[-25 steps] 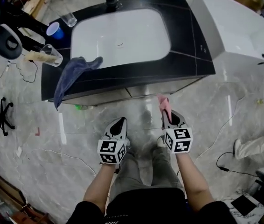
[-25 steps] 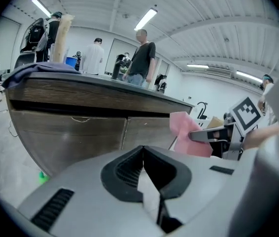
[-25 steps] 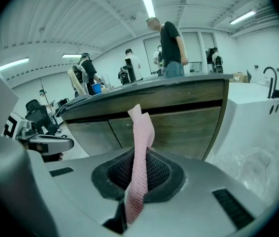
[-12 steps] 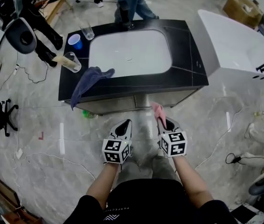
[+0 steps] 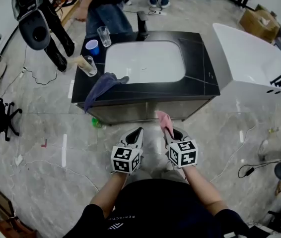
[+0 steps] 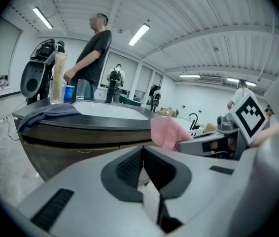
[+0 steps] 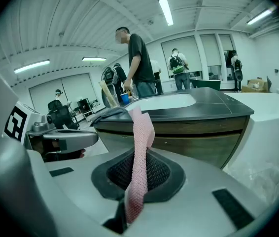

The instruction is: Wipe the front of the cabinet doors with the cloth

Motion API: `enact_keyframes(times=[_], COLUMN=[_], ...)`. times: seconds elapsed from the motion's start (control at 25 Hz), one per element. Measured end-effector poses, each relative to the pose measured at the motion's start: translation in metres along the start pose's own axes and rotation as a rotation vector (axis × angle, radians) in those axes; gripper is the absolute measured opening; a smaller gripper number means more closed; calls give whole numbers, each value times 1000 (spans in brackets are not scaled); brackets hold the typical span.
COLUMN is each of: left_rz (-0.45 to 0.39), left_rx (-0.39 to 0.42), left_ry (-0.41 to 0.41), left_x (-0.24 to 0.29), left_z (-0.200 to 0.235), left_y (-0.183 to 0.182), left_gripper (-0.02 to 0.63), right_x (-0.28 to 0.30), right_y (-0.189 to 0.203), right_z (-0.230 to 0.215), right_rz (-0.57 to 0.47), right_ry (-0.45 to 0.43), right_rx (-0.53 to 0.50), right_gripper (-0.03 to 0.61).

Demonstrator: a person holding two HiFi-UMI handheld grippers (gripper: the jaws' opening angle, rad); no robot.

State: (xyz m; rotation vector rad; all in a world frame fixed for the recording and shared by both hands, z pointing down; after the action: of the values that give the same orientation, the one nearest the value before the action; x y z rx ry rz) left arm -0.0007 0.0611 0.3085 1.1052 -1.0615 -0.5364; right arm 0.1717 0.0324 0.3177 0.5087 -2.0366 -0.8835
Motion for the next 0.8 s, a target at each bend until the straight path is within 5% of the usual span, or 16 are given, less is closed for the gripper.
enact_keyframes(times=[0.8], left_rz=[-57], left_rx=[6], left_ry=[-26], left_x=[-29], left_z=[-36], left_y=[-10], left_gripper=[11], right_x=[-46], right_y=[10], right_z=[31], right_rz=[-101], right_ry=[-85], right_rx=[-37], right_gripper=[41])
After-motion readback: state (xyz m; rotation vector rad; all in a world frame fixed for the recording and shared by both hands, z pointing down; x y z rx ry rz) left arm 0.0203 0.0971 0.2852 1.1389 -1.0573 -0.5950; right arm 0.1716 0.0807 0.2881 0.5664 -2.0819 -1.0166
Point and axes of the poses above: the fingertips, and each gripper's own axes: x forward along the fingers, z to its left, y out of its underside, the point moved 7 cm from there along -x, backward along the fingers, and after that the axes turned 12 degrees about x, right-handed, at the moved point
